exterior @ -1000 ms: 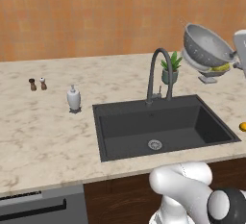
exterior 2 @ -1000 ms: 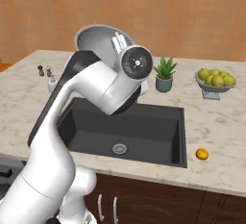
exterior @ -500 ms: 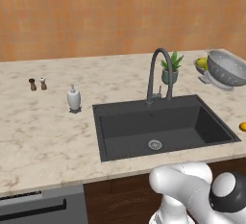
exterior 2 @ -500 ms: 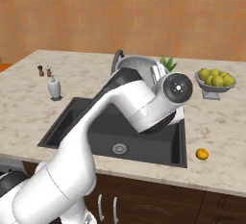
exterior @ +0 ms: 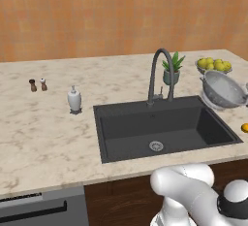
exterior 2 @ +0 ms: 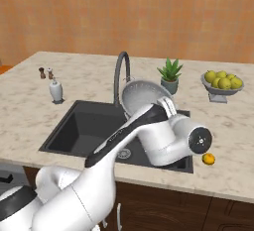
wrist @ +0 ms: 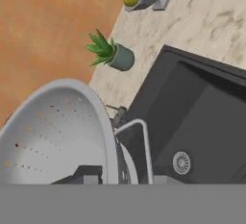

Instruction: Put the colander in the sink, put the tangerine in the colander, and turn on the sink faucet and pour water over the colander.

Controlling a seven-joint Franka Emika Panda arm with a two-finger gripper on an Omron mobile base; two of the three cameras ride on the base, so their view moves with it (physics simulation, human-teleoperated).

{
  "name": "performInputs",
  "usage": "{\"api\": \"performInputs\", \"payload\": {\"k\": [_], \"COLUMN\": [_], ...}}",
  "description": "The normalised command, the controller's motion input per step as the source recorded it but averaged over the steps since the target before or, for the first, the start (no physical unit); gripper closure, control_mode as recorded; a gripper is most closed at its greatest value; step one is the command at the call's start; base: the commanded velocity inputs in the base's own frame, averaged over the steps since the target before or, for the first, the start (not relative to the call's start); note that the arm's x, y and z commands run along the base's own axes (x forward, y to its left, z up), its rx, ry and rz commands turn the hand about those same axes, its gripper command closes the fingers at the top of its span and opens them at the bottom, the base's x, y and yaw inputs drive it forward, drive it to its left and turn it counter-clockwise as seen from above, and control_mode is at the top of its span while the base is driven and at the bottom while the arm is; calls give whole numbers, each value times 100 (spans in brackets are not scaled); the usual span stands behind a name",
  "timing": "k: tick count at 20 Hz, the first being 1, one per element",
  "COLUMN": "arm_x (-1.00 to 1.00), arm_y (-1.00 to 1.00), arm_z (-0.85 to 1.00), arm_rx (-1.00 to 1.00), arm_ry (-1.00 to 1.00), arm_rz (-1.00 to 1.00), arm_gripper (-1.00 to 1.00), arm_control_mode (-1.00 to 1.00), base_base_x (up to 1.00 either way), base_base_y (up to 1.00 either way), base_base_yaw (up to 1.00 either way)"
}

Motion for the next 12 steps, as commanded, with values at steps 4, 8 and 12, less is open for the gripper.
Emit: {"api": "performInputs", "payload": {"k": [4, 8, 12], "arm_x": [93, 96, 53], "arm_y": [2, -27, -33], "arm_z": [-38, 0, -13], "arm_rx": [-8, -15, -23], "arm_ry": [-7, 0, 5], "arm_rz": [28, 18, 12], "arm_gripper": [100, 100, 100], "arm_control_mode": [-100, -100, -100], "base_base_x": [0, 0, 0], "base_base_y": [0, 0, 0], "base_base_yaw": [0, 0, 0]}}
